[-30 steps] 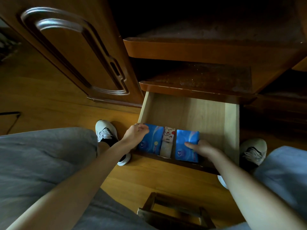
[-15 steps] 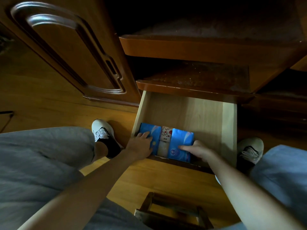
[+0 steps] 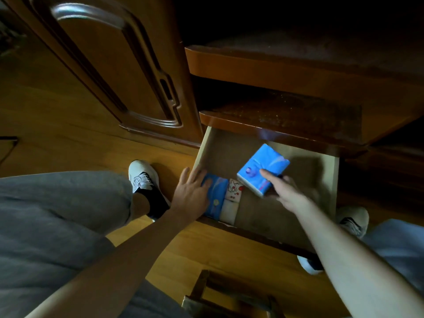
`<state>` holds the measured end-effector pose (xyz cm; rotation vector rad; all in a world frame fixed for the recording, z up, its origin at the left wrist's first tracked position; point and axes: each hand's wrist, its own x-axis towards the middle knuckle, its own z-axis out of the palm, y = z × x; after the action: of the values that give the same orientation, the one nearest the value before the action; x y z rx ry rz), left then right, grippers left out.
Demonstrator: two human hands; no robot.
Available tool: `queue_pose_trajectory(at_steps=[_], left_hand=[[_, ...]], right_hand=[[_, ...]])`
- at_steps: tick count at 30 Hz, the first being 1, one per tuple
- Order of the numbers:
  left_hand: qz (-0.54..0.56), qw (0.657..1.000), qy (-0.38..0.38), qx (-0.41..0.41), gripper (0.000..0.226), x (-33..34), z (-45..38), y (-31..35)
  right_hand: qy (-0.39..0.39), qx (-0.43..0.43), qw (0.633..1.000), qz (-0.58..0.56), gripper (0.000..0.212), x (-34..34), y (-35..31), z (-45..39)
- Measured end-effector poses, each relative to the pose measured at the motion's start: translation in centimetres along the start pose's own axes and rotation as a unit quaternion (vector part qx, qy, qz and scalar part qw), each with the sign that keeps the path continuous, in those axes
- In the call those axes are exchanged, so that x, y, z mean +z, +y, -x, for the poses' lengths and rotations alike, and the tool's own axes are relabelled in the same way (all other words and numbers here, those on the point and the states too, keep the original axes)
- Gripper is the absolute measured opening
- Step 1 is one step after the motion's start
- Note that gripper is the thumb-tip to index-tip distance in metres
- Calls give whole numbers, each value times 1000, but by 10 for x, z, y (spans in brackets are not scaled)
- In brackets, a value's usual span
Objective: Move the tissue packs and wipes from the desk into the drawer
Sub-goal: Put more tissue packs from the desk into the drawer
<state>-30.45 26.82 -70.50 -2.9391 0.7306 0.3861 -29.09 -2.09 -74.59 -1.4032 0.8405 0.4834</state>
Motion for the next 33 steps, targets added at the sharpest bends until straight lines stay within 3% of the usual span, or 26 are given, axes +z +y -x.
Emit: queue_pose_trajectory(at_steps=[4, 9, 15, 27, 33], left_hand=[[211, 974, 20, -76, 86, 5, 7, -20], [311, 944, 68, -85, 73, 20, 13, -35], [331, 936, 64, -101, 72, 31, 12, -32], [320, 937, 60, -124, 71, 32, 11, -24], [315, 938, 56, -132, 77, 33, 9, -24]], right_hand=[[-27, -37, 995, 85, 78, 59, -19, -20], [-42, -75, 986, 140, 107, 101, -29, -39], [-73, -76, 952, 288, 98, 105, -33, -61], [-33, -91, 944, 315, 97, 112, -30, -67], [-90, -76, 942, 316, 99, 94, -31, -68]])
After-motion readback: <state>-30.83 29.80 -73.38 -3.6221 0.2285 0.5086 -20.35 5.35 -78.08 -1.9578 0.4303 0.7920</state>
